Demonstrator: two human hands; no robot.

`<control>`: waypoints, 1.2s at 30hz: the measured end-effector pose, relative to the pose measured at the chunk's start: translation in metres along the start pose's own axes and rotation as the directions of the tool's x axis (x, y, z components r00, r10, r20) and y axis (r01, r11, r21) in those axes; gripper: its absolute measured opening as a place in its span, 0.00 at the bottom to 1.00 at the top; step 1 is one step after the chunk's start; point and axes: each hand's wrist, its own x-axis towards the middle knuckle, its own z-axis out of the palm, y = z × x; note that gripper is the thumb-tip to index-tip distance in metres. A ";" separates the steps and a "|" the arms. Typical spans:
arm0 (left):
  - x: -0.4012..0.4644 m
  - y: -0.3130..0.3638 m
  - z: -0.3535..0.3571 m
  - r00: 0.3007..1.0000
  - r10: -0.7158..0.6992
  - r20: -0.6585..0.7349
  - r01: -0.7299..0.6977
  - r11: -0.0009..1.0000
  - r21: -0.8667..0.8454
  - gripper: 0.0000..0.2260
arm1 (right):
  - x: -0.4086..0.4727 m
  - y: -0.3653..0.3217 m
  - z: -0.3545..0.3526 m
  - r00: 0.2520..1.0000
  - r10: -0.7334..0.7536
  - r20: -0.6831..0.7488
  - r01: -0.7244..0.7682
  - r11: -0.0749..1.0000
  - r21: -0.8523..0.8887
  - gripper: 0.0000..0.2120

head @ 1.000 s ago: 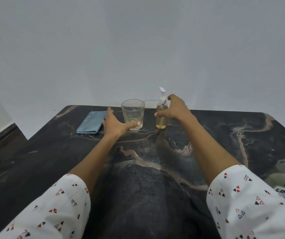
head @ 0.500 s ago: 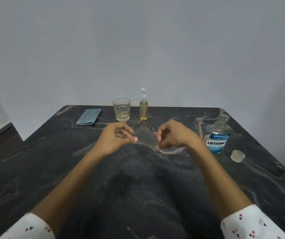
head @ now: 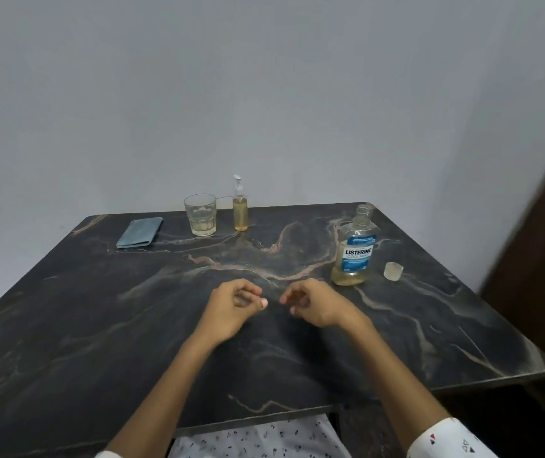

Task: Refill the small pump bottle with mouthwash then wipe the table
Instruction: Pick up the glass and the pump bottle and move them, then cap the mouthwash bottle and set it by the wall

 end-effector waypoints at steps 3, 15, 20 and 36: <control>0.005 0.003 0.012 1.000 0.006 0.012 -0.006 1.000 -0.022 0.06 | -0.011 0.013 0.002 0.996 -0.004 -0.086 0.006 1.000 0.018 0.18; 0.039 0.030 0.074 0.994 0.034 0.101 -0.025 0.996 -0.087 0.07 | -0.032 0.074 -0.022 0.995 0.033 -0.094 -0.033 0.999 -0.005 0.22; 0.060 0.041 0.094 0.996 0.037 0.086 -0.031 0.997 -0.075 0.08 | -0.035 0.096 -0.040 0.978 0.061 -0.197 -0.058 0.998 0.022 0.12; 0.102 0.063 0.152 0.994 -0.009 0.112 0.033 0.976 -0.214 0.18 | -0.014 0.171 -0.085 0.806 0.311 -0.503 -0.345 0.938 0.026 0.22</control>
